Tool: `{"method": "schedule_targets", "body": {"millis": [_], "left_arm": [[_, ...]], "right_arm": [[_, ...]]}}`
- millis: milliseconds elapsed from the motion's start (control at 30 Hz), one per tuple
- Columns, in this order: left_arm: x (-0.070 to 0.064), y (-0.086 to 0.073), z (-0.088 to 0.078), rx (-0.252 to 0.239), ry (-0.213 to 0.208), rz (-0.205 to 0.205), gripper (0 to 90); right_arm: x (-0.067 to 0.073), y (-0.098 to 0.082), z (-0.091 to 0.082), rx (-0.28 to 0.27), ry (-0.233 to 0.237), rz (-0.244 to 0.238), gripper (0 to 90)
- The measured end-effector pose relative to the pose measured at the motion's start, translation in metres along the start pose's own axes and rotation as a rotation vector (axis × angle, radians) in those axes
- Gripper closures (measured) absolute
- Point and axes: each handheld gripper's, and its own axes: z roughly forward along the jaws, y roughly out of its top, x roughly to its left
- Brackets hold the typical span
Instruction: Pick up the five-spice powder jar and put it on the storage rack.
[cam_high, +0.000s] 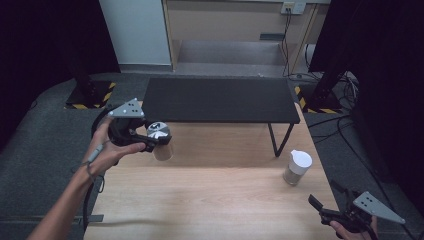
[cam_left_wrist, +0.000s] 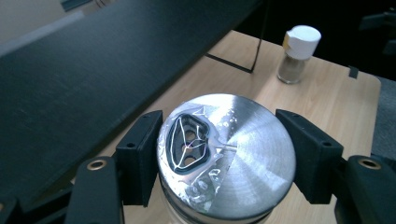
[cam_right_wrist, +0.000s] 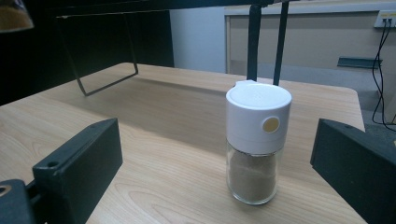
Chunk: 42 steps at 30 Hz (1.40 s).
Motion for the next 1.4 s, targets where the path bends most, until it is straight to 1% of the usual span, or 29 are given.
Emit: {"method": "schedule_targets", "body": {"millis": [33, 133, 167, 200, 267, 333, 467, 500, 533, 667, 733, 800, 833, 867, 900, 933, 967, 1000, 1067, 1100, 1133, 1167, 1267, 1367, 1400], "left_arm": [[0.002, 0.009, -0.003, -0.008, 0.001, -0.002, 33.8], [0.008, 0.019, -0.006, -0.032, -0.001, -0.014, 33.8], [0.008, 0.019, -0.006, -0.032, -0.001, -0.014, 33.8], [0.010, 0.024, -0.006, -0.046, 0.012, -0.009, 33.8], [0.011, 0.025, -0.006, -0.053, 0.016, -0.014, 33.8], [0.018, 0.033, -0.005, -0.061, 0.027, -0.025, 33.8], [0.028, 0.042, -0.001, -0.072, 0.052, -0.050, 33.8], [0.028, 0.042, -0.001, -0.072, 0.052, -0.050, 33.8], [0.033, 0.047, 0.001, -0.073, 0.071, -0.058, 33.8], [0.043, 0.051, 0.007, -0.097, 0.125, -0.091, 33.8], [0.047, 0.053, 0.011, -0.110, 0.157, -0.104, 33.8], [0.050, 0.054, 0.015, -0.119, 0.186, -0.126, 33.8], [0.050, 0.054, 0.015, -0.119, 0.186, -0.126, 33.8], [0.052, 0.057, 0.019, -0.124, 0.215, -0.141, 33.8], [0.052, 0.057, 0.019, -0.124, 0.215, -0.141, 33.8], [0.055, 0.059, 0.024, -0.120, 0.238, -0.159, 33.8], [0.055, 0.059, 0.024, -0.120, 0.238, -0.159, 33.8], [0.058, 0.061, 0.028, -0.115, 0.253, -0.170, 33.8], [0.062, 0.063, 0.033, -0.103, 0.266, -0.172, 33.8], [0.062, 0.063, 0.033, -0.103, 0.266, -0.172, 33.8], [0.064, 0.063, 0.038, -0.095, 0.282, -0.186, 33.8], [0.066, 0.063, 0.040, -0.086, 0.282, -0.187, 33.8], [0.072, 0.061, 0.047, -0.076, 0.281, -0.208, 33.8], [0.075, 0.060, 0.052, -0.063, 0.283, -0.216, 33.8], [0.078, 0.058, 0.056, -0.057, 0.277, -0.222, 33.8]], "right_arm": [[0.000, 0.000, 0.000, 0.000, -0.001, -0.001, 2.5], [0.000, 0.000, 0.000, -0.001, -0.002, 0.000, 2.5], [0.000, 0.000, 0.000, -0.001, -0.001, -0.001, 2.5], [-0.001, 0.000, 0.000, 0.001, 0.000, 0.001, 2.5], [-0.001, 0.000, 0.000, 0.000, 0.000, 0.001, 2.5], [-0.001, 0.000, 0.000, 0.000, 0.001, 0.002, 2.6], [-0.001, -0.001, 0.000, -0.001, 0.001, 0.003, 2.6], [-0.001, -0.001, 0.000, -0.001, 0.001, 0.003, 2.6], [-0.001, -0.001, 0.000, -0.001, 0.001, 0.004, 2.6], [-0.001, -0.001, -0.001, -0.003, -0.001, 0.008, 2.6], [-0.002, -0.001, -0.001, -0.002, -0.001, 0.011, 2.6], [-0.002, -0.001, -0.001, -0.004, 0.000, 0.011, 2.6], [-0.002, -0.001, -0.001, -0.003, 0.000, 0.010, 2.6], [-0.002, -0.002, -0.001, -0.003, 0.001, 0.009, 2.6], [-0.002, -0.002, -0.001, -0.004, 0.001, 0.010, 2.6], [-0.002, -0.002, -0.001, -0.003, 0.001, 0.012, 2.6], [-0.002, -0.002, -0.001, -0.003, 0.001, 0.012, 2.6], [-0.002, -0.002, -0.001, -0.004, 0.001, 0.012, 2.6], [-0.002, -0.002, -0.001, -0.006, 0.000, 0.016, 2.6], [-0.002, -0.002, -0.001, -0.006, 0.000, 0.016, 2.6], [-0.002, -0.002, -0.001, -0.006, 0.000, 0.016, 2.6], [-0.002, -0.002, -0.001, -0.007, -0.001, 0.017, 2.6], [-0.002, -0.002, -0.001, -0.005, -0.001, 0.018, 2.6], [-0.003, -0.003, -0.001, -0.005, 0.001, 0.019, 2.6], [-0.003, -0.003, -0.001, -0.005, 0.001, 0.020, 2.6]]}}
